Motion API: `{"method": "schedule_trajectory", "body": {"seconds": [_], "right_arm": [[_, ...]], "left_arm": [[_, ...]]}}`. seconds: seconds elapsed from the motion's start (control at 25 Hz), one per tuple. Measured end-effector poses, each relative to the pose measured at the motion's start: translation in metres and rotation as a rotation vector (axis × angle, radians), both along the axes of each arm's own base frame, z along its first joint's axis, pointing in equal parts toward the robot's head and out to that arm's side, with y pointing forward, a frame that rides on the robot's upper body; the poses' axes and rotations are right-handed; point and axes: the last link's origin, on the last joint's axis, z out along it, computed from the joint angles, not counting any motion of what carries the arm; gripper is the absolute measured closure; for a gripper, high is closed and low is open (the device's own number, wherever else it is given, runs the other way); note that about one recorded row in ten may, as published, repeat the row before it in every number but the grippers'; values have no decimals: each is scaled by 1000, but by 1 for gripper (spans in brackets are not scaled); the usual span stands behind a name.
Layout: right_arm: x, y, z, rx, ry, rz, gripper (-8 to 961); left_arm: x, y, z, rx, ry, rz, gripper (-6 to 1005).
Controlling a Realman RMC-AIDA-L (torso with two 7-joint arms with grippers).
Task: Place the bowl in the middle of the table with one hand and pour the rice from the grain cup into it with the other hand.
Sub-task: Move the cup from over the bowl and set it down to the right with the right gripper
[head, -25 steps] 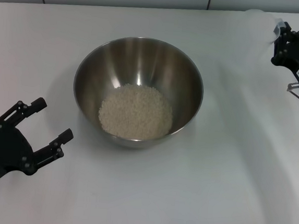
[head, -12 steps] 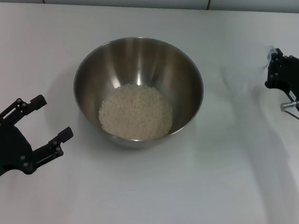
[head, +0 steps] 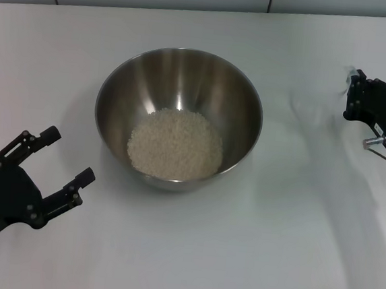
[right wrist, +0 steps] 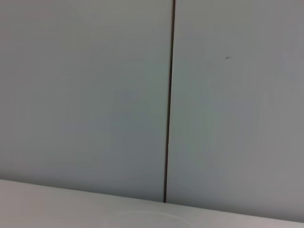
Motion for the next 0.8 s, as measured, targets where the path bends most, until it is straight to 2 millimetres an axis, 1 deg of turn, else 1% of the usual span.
{"method": "schedule_trajectory", "body": {"seconds": [0.2,0.44,0.6,0.8], "right_arm": [[2,0,-5,-19,13,-31,943],[5,-2,-5,-24,60,-56,857],[10,-6,-3,-26,77,-76,799],[13,-12,-3,-25,86,-74,573]], "left_arm": [[1,-3,1,2,-11,-4,171],[1,-3,2,4,-18,-6,171],[1,-4,2,4,-21,-6,171],[1,-3,2,4,-20,-8,171]]}}
